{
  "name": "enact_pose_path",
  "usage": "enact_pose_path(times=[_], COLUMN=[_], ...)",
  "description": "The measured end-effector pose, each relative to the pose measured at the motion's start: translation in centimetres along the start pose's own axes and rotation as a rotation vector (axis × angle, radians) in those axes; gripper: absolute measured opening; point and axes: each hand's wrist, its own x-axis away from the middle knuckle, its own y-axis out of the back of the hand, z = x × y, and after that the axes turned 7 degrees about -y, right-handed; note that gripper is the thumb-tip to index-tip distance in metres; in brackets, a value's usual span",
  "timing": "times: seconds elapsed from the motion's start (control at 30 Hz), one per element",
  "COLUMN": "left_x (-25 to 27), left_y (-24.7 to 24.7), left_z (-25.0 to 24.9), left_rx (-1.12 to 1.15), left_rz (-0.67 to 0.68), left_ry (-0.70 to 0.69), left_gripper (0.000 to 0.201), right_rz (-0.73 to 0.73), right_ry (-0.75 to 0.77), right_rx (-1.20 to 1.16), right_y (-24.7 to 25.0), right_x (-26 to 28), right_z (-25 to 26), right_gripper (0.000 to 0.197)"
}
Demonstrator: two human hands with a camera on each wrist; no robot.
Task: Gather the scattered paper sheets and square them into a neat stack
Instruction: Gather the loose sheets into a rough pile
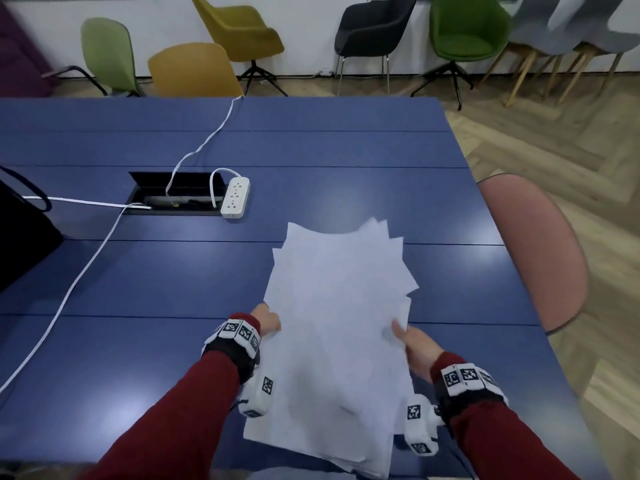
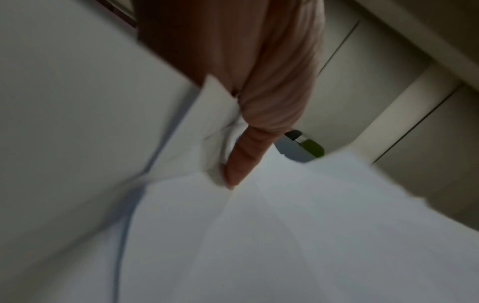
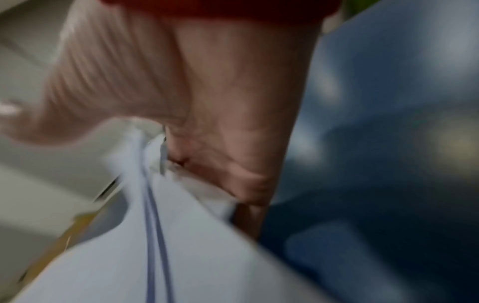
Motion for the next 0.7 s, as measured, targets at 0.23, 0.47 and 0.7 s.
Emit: enact_pose_path(times=[0.23,0.47,0.7], left_x=[0.3,0.5,4.9], left_y=[0.4,6.5,14.5], left_z=[-1.1,-4.8,-6.8], left_rx=[0.006,0.519,0.644], left_rz=[0.061,-0.119,-0.283], left_ry=[0.005,-0.246,-0.495], left_gripper=[0.064,0.052,0.045], right_rz=[-0.457,-0.556,-0.483], right_ry=[0.097,0.510,0.757], right_rx=[0.554,0.412,0.346], right_y=[-0.1,-2.1,-3.8], right_x=[-3.4,1.8,7.0], right_z=[0.6,11.2,19.1], right_gripper=[0.041,0.016,0.052])
